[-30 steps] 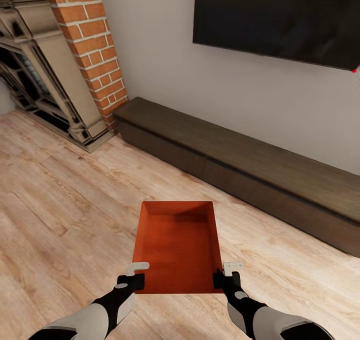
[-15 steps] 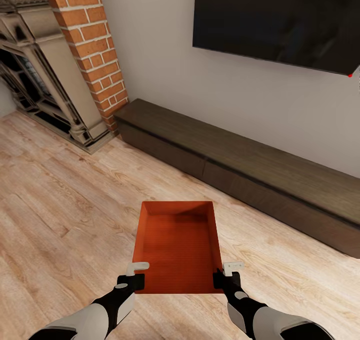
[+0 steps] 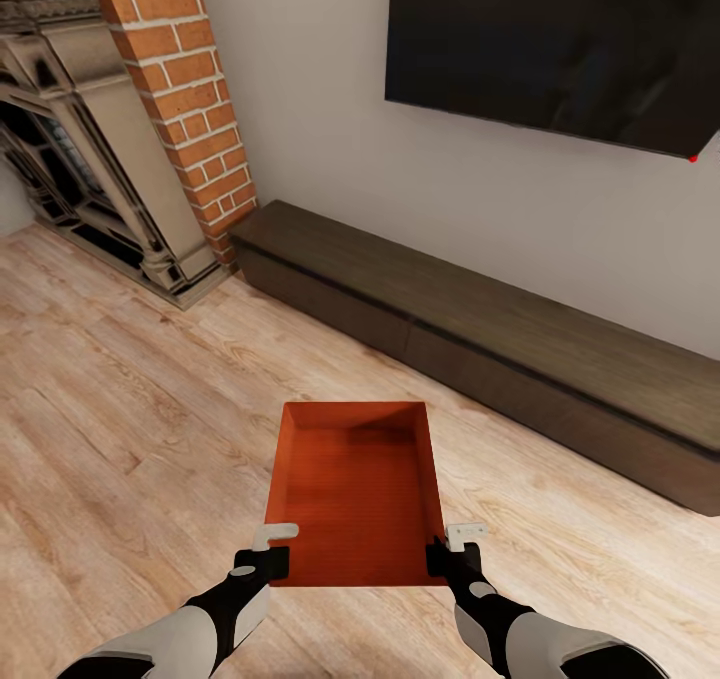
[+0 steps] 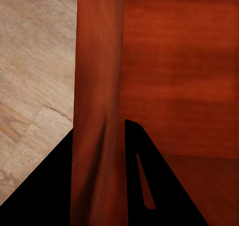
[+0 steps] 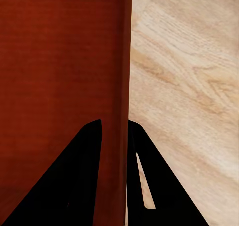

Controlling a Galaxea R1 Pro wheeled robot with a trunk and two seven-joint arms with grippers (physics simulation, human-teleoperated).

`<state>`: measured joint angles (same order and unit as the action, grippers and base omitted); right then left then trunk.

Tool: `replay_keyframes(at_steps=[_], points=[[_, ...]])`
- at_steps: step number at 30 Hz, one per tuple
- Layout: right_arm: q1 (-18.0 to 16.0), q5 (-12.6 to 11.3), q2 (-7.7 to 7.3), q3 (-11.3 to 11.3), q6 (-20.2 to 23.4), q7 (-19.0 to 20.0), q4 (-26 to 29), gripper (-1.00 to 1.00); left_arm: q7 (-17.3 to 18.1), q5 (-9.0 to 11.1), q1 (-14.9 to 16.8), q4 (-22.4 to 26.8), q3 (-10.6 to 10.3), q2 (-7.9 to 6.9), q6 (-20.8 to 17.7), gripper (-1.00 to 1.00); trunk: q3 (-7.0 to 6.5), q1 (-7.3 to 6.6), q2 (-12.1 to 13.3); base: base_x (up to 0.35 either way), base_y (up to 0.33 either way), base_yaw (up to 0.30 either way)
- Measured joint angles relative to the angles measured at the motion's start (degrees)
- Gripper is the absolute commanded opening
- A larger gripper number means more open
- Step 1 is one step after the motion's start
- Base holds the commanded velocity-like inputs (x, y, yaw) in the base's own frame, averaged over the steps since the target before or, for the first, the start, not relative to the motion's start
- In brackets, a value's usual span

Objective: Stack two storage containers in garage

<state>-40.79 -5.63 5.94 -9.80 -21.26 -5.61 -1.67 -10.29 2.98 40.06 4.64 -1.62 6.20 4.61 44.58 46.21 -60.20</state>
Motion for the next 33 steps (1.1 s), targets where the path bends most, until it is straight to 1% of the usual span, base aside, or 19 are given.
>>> replay_keyframes(at_steps=[9,12,15,33], points=[[0.01,0.22,0.05,0.16,0.0,-0.09,0.02,-1.0,0.06,0.0,-0.01,0.04,-0.07,-0.08,-0.03,-1.0,-1.74,-1.98,3.61,0.0,0.0,0.0],[0.14,0.44,0.07,0.45,-0.07,-0.15,0.05,-1.0,0.07,0.06,-0.01,0.02,-0.24,-0.1,-0.04,-1.0,-2.51,-2.64,4.81,0.0,0.0,-0.016],[-0.05,0.5,0.08,0.4,-0.15,-0.16,-0.03,-1.0,0.09,-0.18,0.01,0.14,0.04,-0.1,-0.04,-1.0,-3.3,-3.3,6.02,0.0,0.0,-0.05],[-0.08,0.44,0.08,0.31,-0.14,-0.17,-0.04,-1.0,0.09,-0.2,0.01,0.14,0.08,-0.1,-0.04,-1.0,-8.12,-7.25,13.24,0.0,0.0,-0.064]])
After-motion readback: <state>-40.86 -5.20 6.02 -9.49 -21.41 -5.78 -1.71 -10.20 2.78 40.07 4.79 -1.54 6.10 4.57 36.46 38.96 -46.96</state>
